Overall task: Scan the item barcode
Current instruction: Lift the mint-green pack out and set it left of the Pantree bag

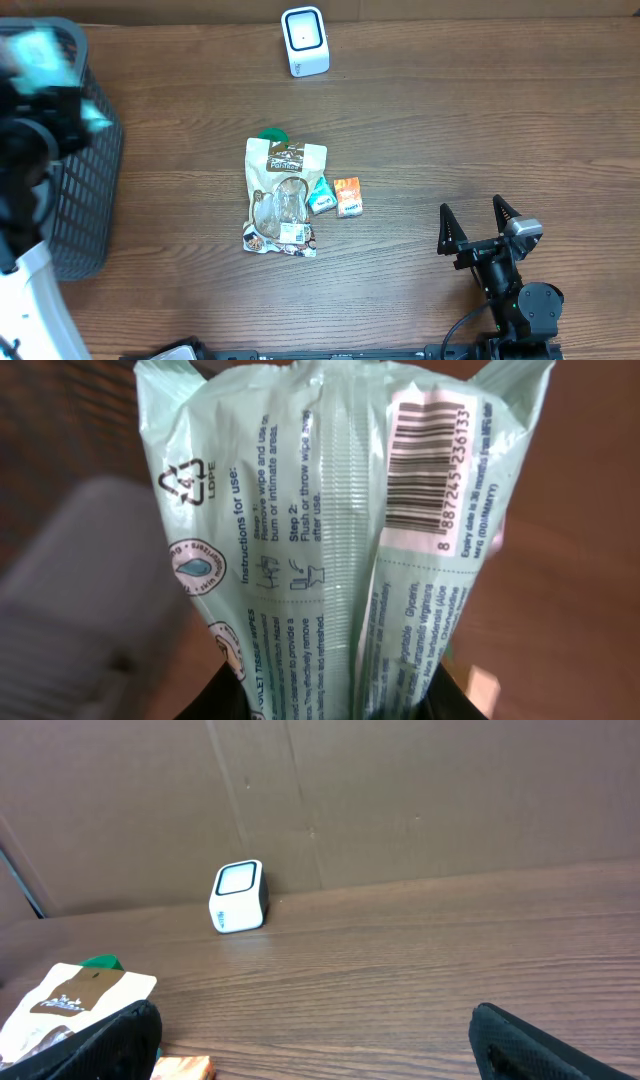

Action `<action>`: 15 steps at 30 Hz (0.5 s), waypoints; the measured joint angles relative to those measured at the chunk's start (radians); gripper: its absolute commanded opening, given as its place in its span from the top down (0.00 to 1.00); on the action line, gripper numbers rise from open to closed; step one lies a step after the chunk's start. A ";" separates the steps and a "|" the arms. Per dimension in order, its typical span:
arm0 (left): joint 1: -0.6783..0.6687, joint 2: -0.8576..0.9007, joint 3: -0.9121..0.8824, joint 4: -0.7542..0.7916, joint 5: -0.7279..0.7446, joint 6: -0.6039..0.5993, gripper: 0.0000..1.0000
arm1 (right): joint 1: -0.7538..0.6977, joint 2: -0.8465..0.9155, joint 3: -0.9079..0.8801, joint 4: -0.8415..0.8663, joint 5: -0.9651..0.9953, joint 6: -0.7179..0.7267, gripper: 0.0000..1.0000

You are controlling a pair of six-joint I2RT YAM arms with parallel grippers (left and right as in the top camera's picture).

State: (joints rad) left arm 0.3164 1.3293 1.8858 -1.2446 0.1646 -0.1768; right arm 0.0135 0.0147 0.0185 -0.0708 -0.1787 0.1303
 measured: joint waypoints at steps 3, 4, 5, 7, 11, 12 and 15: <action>-0.118 0.034 -0.052 -0.027 -0.028 0.000 0.78 | 0.000 0.000 0.000 0.000 0.000 0.000 0.00; -0.158 0.050 -0.085 -0.028 -0.043 0.000 0.78 | 0.000 0.000 0.000 0.000 0.000 0.000 0.00; -0.187 0.064 -0.114 -0.028 -0.052 0.000 0.77 | 0.000 0.000 0.000 0.000 0.000 0.000 0.00; -0.226 0.089 -0.178 -0.024 -0.068 -0.001 0.78 | 0.000 0.000 0.000 0.000 0.000 0.000 0.00; -0.252 0.131 -0.349 0.031 -0.091 -0.005 0.78 | 0.000 0.000 0.000 0.000 0.000 0.000 0.00; -0.256 0.139 -0.393 0.057 -0.095 -0.005 0.78 | 0.000 0.000 0.000 0.000 0.000 0.000 0.00; -0.264 0.154 -0.524 0.143 -0.105 -0.005 0.77 | 0.000 0.000 0.000 0.000 0.000 0.000 0.00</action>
State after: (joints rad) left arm 0.0521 1.4834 1.3617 -1.1011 0.0593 -0.1814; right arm 0.0135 0.0147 0.0185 -0.0711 -0.1791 0.1303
